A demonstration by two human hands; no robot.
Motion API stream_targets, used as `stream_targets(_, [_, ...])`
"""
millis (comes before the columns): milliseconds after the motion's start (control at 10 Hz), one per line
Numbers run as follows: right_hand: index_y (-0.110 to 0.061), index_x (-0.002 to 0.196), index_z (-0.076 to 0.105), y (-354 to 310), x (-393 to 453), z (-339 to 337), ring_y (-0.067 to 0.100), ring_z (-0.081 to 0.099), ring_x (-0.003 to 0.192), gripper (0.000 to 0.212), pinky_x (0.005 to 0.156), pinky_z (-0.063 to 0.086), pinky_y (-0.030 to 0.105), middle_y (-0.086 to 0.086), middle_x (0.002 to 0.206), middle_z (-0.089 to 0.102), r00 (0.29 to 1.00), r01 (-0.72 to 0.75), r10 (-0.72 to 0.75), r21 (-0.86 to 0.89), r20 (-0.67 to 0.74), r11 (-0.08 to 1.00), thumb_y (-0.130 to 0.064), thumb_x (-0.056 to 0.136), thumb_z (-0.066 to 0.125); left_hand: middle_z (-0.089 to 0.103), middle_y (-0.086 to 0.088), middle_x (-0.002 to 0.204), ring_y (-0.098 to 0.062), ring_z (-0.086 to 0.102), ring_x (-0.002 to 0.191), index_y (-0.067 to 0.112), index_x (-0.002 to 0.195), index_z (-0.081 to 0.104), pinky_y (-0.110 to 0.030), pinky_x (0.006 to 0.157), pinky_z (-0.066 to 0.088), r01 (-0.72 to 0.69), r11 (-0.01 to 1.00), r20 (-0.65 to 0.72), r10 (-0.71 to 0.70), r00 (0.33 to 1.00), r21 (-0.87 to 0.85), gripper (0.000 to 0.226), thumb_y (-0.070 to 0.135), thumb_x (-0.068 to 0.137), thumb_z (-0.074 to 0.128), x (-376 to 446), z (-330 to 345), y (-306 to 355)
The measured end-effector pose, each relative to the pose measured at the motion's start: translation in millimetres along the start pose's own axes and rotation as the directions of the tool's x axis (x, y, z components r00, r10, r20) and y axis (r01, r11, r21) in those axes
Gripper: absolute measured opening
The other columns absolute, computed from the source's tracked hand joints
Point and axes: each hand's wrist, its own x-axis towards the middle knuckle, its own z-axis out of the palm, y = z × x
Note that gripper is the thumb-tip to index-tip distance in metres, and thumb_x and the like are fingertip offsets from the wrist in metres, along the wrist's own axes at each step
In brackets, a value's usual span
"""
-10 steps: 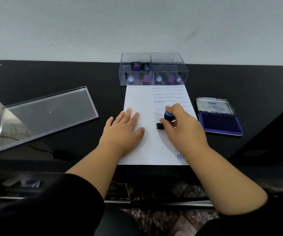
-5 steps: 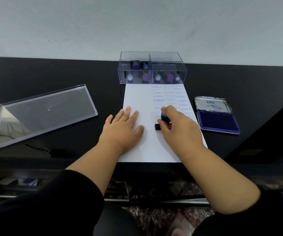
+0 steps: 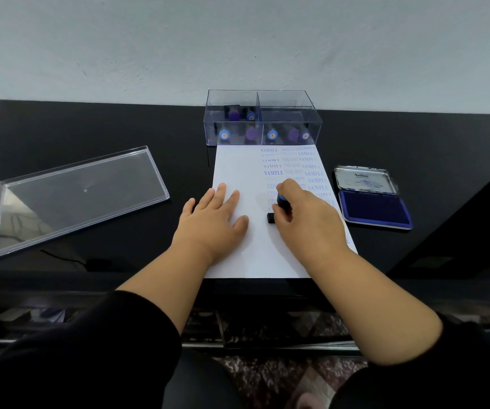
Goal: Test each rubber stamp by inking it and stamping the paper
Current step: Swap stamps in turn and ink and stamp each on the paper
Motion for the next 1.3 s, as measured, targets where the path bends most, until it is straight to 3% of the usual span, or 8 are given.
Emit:
stream_targets(200, [-0.014, 0.108, 0.049, 4.0, -3.0, 0.2, 0.03, 0.06, 0.086, 0.016, 0.074, 0.048, 0.038, 0.005, 0.1, 0.065, 1.0, 0.011, -0.009, 0.062, -0.025, 0.998, -0.023, 0.094, 0.05, -0.01, 0.008, 0.159, -0.009, -0.008, 0.146, 0.034, 0.152, 0.004, -0.036, 0.117, -0.007, 0.004, 1.0, -0.002, -0.004, 1.0, 0.001, 0.057, 0.048, 0.099, 0.02, 0.1, 0.7, 0.2])
stream_targets(600, [-0.012, 0.107, 0.05, 2.5, 2.5, 0.4, 0.032, 0.056, 0.083, 0.017, 0.071, 0.047, 0.039, 0.007, 0.093, 0.063, 0.999, 0.034, -0.033, 0.037, -0.027, 0.999, -0.019, 0.092, 0.049, -0.01, 0.008, 0.159, -0.008, -0.008, 0.146, 0.034, 0.152, 0.004, -0.035, 0.117, -0.007, 0.004, 1.0, -0.007, -0.004, 1.0, 0.002, 0.057, 0.048, 0.099, 0.02, 0.7, 1.1, 0.4])
stream_targets(900, [-0.013, 0.107, 0.049, 5.8, 3.2, -1.4, 0.03, 0.059, 0.085, 0.017, 0.075, 0.047, 0.038, 0.004, 0.101, 0.065, 0.999, 0.027, -0.025, 0.078, -0.023, 0.997, -0.02, 0.091, 0.051, -0.009, 0.008, 0.159, -0.009, -0.008, 0.146, 0.034, 0.152, 0.004, -0.036, 0.117, -0.007, 0.004, 1.0, -0.006, -0.004, 1.0, 0.005, 0.056, 0.048, 0.1, 0.02, 0.4, 0.6, 0.5])
stream_targets(1200, [-0.013, 0.107, 0.047, 2.6, 2.2, 0.9, 0.032, 0.054, 0.082, 0.015, 0.068, 0.045, 0.037, 0.007, 0.092, 0.062, 0.999, 0.038, -0.039, -0.006, -0.011, 0.999, -0.02, 0.093, 0.046, -0.009, 0.008, 0.16, -0.008, -0.008, 0.146, 0.034, 0.152, 0.004, -0.036, 0.117, -0.007, 0.002, 1.0, -0.013, -0.002, 1.0, 0.0, 0.056, 0.047, 0.099, 0.02, -0.1, 0.7, 0.5])
stream_targets(1300, [-0.012, 0.108, 0.049, 4.5, 1.0, 0.4, 0.032, 0.057, 0.084, 0.017, 0.072, 0.047, 0.039, 0.007, 0.097, 0.064, 0.999, 0.035, -0.034, 0.031, -0.013, 0.999, -0.02, 0.093, 0.048, -0.009, 0.007, 0.16, -0.009, -0.008, 0.146, 0.034, 0.152, 0.004, -0.035, 0.117, -0.007, 0.003, 1.0, -0.007, -0.003, 1.0, 0.0, 0.056, 0.048, 0.099, 0.02, 0.1, 0.5, 0.6])
